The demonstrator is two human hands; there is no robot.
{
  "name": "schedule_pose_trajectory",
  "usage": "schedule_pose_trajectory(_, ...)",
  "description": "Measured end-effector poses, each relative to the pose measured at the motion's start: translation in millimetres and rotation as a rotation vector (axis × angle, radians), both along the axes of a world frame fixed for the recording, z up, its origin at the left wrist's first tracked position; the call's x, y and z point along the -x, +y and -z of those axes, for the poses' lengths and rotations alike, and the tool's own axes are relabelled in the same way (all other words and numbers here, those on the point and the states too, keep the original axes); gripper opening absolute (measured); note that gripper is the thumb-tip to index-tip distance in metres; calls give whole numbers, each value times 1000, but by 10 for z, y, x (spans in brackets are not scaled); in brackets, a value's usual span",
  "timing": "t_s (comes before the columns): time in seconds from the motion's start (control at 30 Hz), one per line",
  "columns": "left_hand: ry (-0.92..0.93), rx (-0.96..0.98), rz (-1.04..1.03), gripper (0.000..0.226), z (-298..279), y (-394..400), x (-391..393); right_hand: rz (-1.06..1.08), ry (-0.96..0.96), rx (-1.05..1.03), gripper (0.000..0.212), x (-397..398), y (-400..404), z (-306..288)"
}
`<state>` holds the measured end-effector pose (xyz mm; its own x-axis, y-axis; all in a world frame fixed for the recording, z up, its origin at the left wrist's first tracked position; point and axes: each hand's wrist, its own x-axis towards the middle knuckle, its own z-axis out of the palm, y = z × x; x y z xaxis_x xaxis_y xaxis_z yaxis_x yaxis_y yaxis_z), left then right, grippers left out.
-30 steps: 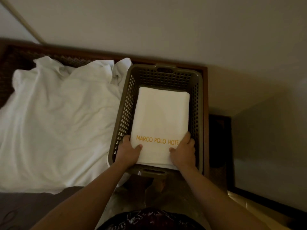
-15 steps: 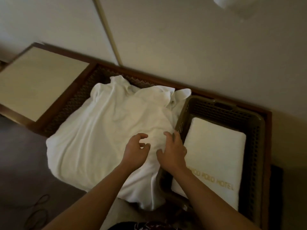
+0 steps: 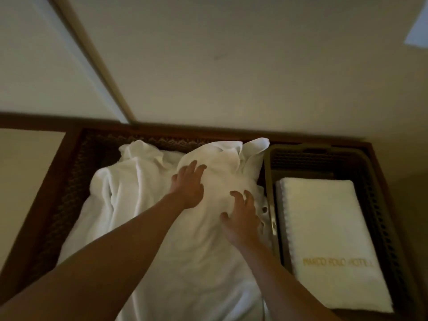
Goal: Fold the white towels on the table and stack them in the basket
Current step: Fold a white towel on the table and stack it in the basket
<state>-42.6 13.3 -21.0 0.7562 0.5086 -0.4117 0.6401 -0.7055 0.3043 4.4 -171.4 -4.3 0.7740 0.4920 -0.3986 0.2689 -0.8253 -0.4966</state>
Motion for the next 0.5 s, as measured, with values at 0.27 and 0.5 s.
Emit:
schedule_pose_trajectory(0.27, 151, -240, 214, 42, 51, 291, -67, 130, 12, 25, 64, 246, 204, -91)
schedule_pose_trajectory(0.5, -315, 85, 275, 39, -428, -272, 547, 115, -108, -76, 84, 521, -12, -299)
